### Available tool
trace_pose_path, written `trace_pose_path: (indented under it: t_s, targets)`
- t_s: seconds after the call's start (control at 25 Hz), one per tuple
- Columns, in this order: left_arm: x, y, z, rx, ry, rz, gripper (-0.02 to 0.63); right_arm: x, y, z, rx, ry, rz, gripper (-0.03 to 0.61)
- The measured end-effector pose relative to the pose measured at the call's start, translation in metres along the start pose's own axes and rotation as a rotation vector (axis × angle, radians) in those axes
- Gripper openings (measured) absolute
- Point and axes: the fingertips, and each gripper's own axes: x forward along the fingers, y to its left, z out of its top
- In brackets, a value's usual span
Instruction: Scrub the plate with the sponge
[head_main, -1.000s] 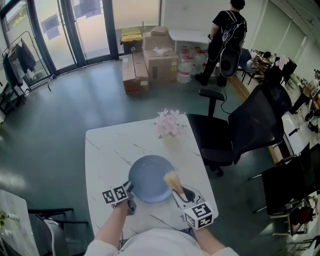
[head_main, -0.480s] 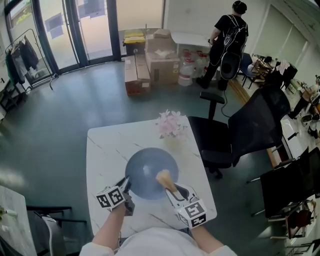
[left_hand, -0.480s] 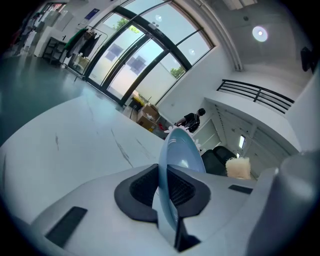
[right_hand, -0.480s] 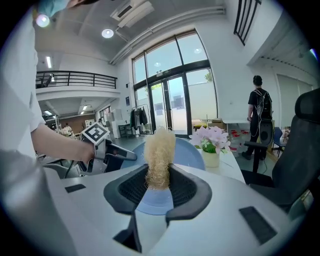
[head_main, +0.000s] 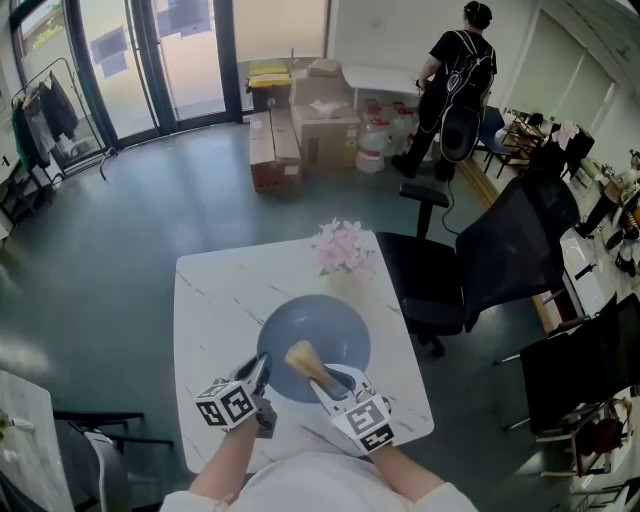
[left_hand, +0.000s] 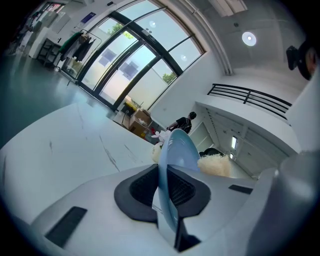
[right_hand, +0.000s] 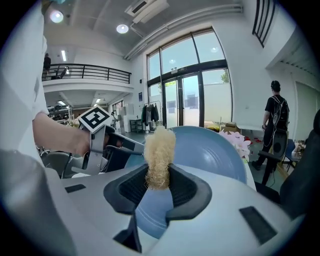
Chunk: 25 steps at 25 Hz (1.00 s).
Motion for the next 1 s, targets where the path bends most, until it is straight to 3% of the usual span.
trace_pose_path:
  t_s: [0.36, 0.6, 1.0]
  targets:
    - [-0.008, -0.018, -0.001, 0.072, -0.011, -0.019, 0.046, 0.012, 0.003, -0.004, -0.05, 0.04, 0.014, 0.124]
    - [-0.01, -0.024, 0.0, 0.061, -0.019, -0.033, 0.044, 0.016, -0.002, -0.001, -0.066, 0.05, 0.002, 0.124]
    - [-0.012, -0.02, 0.002, 0.05, -0.031, -0.025, 0.046, -0.001, -0.049, -0.02, -0.035, 0.139, -0.134, 0.124]
